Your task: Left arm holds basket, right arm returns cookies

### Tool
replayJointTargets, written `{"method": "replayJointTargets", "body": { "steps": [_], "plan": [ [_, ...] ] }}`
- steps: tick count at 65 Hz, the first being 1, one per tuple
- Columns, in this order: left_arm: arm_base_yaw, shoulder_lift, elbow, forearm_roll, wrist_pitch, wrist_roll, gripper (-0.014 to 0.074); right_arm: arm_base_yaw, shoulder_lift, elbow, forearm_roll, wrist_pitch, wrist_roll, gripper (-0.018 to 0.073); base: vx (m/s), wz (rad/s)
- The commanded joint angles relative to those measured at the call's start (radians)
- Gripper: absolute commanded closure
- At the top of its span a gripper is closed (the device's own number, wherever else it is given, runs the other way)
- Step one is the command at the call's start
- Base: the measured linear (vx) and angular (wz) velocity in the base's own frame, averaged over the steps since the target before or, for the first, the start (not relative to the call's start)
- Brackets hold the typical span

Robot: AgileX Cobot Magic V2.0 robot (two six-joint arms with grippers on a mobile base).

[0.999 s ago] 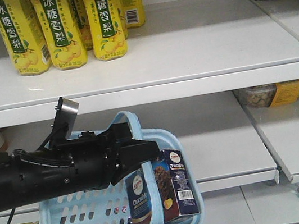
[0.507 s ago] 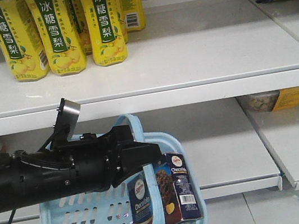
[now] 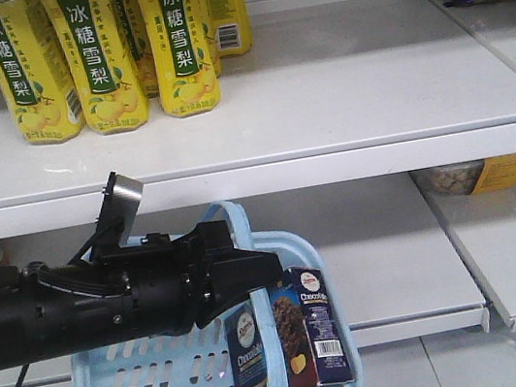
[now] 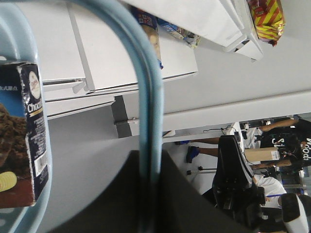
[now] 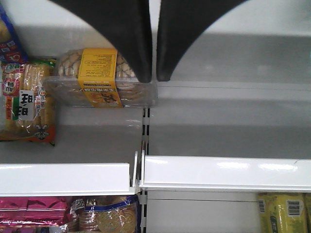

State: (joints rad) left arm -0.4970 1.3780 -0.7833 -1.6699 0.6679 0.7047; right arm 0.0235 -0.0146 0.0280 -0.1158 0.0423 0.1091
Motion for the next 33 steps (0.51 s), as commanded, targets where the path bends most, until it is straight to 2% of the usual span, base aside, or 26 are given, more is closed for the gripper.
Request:
{"method": "replayJointTargets", "body": {
  "steps": [1, 33],
  "plan": [
    [0.000, -0.038, -0.038, -0.110, 0.023, 0.012, 0.0602, -0.001, -0.010, 0.018, -0.003, -0.073, 0.001, 0.0565, 0.00, 0.00],
    [0.000, -0.038, -0.038, -0.110, 0.023, 0.012, 0.0602, -0.001, -0.010, 0.017, -0.003, -0.077, 0.001, 0.0565, 0.00, 0.00]
  ]
}}
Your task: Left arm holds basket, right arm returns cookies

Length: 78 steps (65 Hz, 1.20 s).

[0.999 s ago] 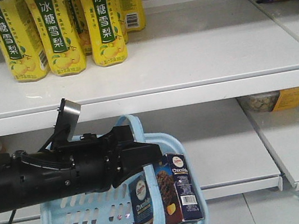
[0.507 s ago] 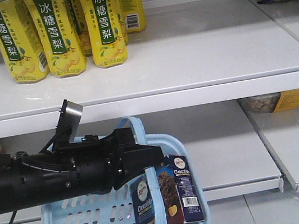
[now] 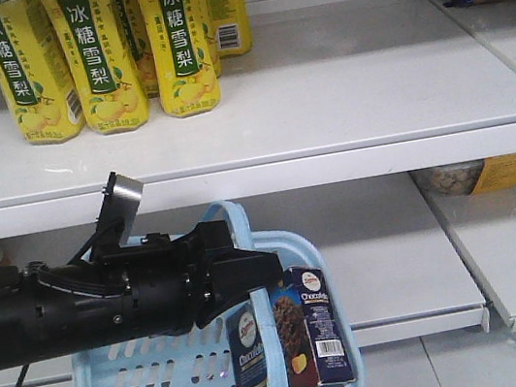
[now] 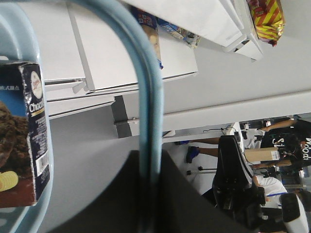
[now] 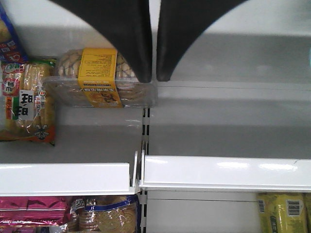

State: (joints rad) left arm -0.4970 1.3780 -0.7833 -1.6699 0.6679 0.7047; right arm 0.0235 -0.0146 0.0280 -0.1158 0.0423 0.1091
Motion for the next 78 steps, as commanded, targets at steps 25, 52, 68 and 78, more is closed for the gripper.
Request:
{"method": "replayJointTargets", "body": {
  "steps": [25, 52, 68, 78],
  "plan": [
    [0.000, -0.038, -0.038, -0.110, 0.023, 0.012, 0.0602, -0.001, 0.095, -0.175, 0.046, -0.137, 0.087, 0.0565, 0.00, 0.00],
    [0.000, -0.038, -0.038, -0.110, 0.023, 0.012, 0.0602, -0.001, 0.577, -0.504, 0.052, 0.143, 0.090, 0.0565, 0.00, 0.00],
    [0.000, -0.038, -0.038, -0.110, 0.023, 0.012, 0.0602, -0.001, 0.619, -0.504, 0.054, 0.120, 0.090, 0.0556, 0.00, 0.00],
    [0.000, -0.038, -0.038, -0.110, 0.023, 0.012, 0.0602, -0.001, 0.619, -0.507, 0.054, 0.127, 0.090, 0.0501, 0.00, 0.00]
  ]
}}
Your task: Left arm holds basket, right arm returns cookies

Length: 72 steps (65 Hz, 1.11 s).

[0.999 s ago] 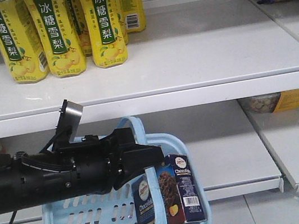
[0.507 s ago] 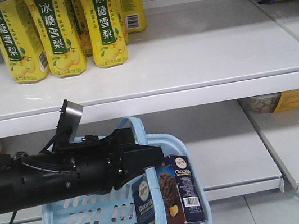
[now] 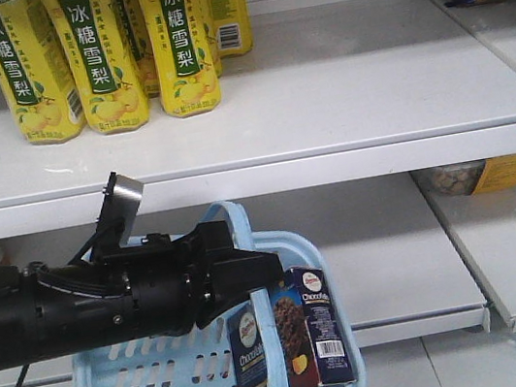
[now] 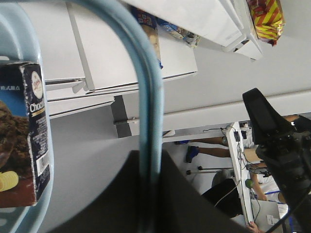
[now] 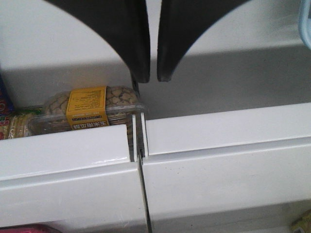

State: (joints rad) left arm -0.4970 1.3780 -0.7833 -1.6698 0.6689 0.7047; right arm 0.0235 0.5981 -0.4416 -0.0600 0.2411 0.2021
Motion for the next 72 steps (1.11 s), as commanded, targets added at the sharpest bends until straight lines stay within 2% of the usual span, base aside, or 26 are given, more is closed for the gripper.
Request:
{"method": "replayJointTargets", "body": {
  "steps": [1, 27, 35, 44, 60, 72],
  "plan": [
    [0.000, -0.038, -0.038, -0.110, 0.022, 0.012, 0.0602, -0.001, 0.006, -0.038, -0.002, -0.072, -0.003, 0.0493, 0.00, 0.00],
    [0.000, -0.038, -0.038, -0.110, 0.022, 0.012, 0.0602, -0.001, 0.006, -0.038, 0.040, -0.060, -0.003, 0.0158, 0.00, 0.00],
    [0.000, -0.038, -0.038, -0.110, 0.022, 0.012, 0.0602, -0.001, 0.006, -0.038, 0.040, -0.060, -0.003, 0.0095, 0.00, 0.00],
    [0.000, -0.038, -0.038, -0.110, 0.022, 0.012, 0.0602, -0.001, 0.006, -0.038, 0.060, -0.060, -0.003, 0.0069, 0.00, 0.00],
    [0.000, -0.038, -0.038, -0.110, 0.022, 0.012, 0.0602, 0.006, 0.064, -0.040, 0.355, -0.007, -0.026, 0.0071, 0.00, 0.00],
    [0.000, -0.038, -0.038, -0.110, 0.022, 0.012, 0.0602, 0.151, 0.201, -0.104, 0.539, 0.116, -0.208, 0.0071, 0.00, 0.00]
  ]
}}
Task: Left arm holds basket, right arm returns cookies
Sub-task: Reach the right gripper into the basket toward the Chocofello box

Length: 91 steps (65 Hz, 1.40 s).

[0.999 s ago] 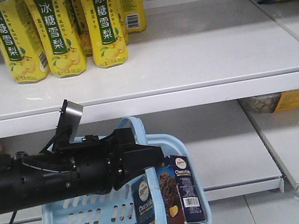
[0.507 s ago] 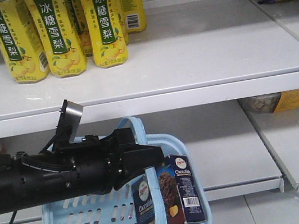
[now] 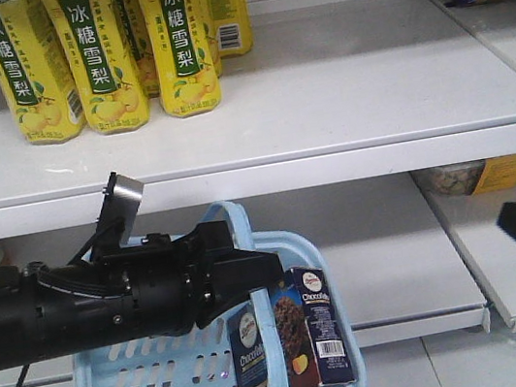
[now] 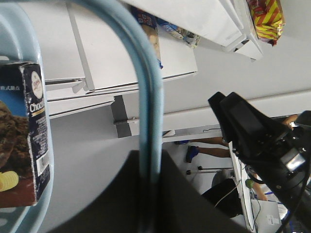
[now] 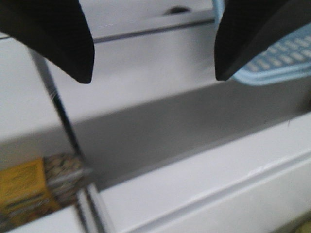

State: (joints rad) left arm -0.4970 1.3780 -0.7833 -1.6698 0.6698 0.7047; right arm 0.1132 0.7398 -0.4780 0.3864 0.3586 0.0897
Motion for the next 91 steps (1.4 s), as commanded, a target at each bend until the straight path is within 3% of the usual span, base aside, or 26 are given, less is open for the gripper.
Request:
{"method": "replayJointTargets", "body": {
  "steps": [1, 12, 23, 29, 44, 73, 91],
  "plan": [
    [0.000, -0.038, -0.038, -0.110, 0.021, 0.012, 0.0602, 0.082, 0.070, -0.081, 0.103, 0.012, -0.117, 0.0071, 0.00, 0.00],
    [0.000, -0.038, -0.038, -0.110, 0.021, 0.012, 0.0602, 0.217, 0.220, -0.189, 0.233, 0.096, -0.233, 0.0071, 0.00, 0.00],
    [0.000, -0.038, -0.038, -0.110, 0.021, 0.012, 0.0602, 0.287, 0.391, -0.258, 0.368, 0.149, -0.360, 0.0071, 0.00, 0.00],
    [0.000, -0.038, -0.038, -0.110, 0.021, 0.012, 0.0602, 0.296, 0.478, -0.279, 0.469, 0.170, -0.433, 0.0071, 0.00, 0.00],
    [0.000, -0.038, -0.038, -0.110, 0.021, 0.012, 0.0602, 0.296, 0.616, -0.286, 0.614, 0.212, -0.607, 0.0069, 0.00, 0.00],
    [0.000, -0.038, -0.038, -0.110, 0.021, 0.012, 0.0602, 0.296, 0.718, -0.286, 0.749, 0.183, -0.772, 0.0048, 0.00, 0.00],
    [0.000, -0.038, -0.038, -0.110, 0.021, 0.012, 0.0602, 0.296, 0.753, -0.293, 0.775, 0.182, -0.823, 0.0048, 0.00, 0.00]
  ]
}}
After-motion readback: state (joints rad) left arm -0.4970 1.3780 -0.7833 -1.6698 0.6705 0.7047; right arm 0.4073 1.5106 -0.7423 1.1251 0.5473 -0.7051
